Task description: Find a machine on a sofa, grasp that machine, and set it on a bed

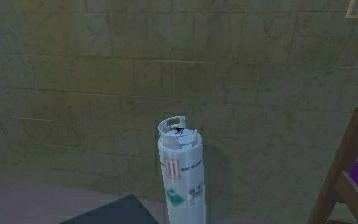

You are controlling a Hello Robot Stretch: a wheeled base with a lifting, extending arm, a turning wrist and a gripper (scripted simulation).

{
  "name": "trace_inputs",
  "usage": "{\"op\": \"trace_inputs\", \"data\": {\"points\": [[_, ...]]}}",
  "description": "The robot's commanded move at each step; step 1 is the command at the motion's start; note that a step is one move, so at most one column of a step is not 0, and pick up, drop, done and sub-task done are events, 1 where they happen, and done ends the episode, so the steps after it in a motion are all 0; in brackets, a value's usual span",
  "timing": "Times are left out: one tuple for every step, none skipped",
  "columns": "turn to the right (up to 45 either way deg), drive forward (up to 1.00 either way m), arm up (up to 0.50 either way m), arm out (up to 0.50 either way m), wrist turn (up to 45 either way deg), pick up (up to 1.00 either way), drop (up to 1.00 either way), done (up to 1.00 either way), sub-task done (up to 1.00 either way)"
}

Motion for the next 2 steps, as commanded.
{"op": "trace_inputs", "data": {"points": [[0.0,0.00,0.00,0.48,0.0,0.00,0.00,0.00,0.00],[0.0,0.00,0.00,0.00,45.0,0.00,0.00,0.00,0.00]]}}
